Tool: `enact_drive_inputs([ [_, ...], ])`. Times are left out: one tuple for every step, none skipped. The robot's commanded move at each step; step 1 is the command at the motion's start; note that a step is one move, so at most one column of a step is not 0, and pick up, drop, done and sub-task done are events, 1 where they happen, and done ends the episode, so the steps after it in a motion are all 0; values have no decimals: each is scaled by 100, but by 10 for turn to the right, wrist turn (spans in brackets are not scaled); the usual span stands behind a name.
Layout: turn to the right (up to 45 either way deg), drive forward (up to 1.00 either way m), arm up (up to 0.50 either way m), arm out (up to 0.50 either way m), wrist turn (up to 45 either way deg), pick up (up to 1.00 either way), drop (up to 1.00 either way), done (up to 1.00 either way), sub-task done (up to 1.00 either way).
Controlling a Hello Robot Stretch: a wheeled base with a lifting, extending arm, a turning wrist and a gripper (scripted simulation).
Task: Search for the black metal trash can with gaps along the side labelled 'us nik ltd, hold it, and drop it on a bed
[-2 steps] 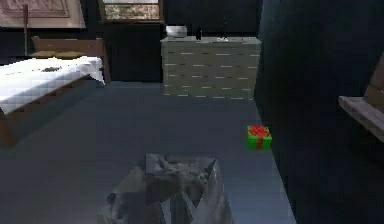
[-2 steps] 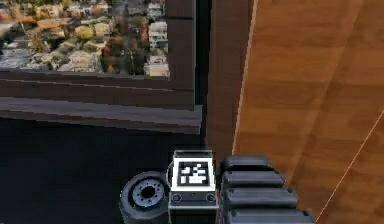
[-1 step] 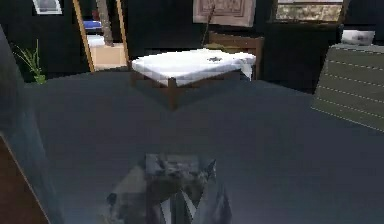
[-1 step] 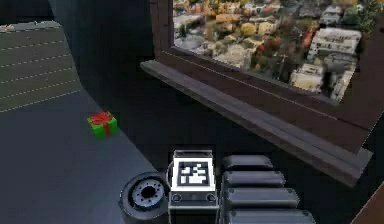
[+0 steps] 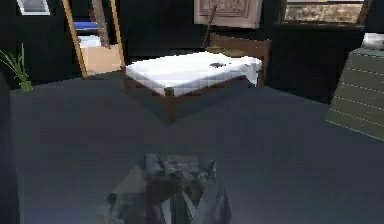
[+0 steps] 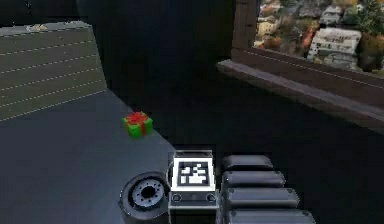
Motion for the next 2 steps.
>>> enact_drive_inputs([
  [-270,0,0,0,0,0,0,0,0],
  [0,100,0,0,0,0,0,0,0],
])
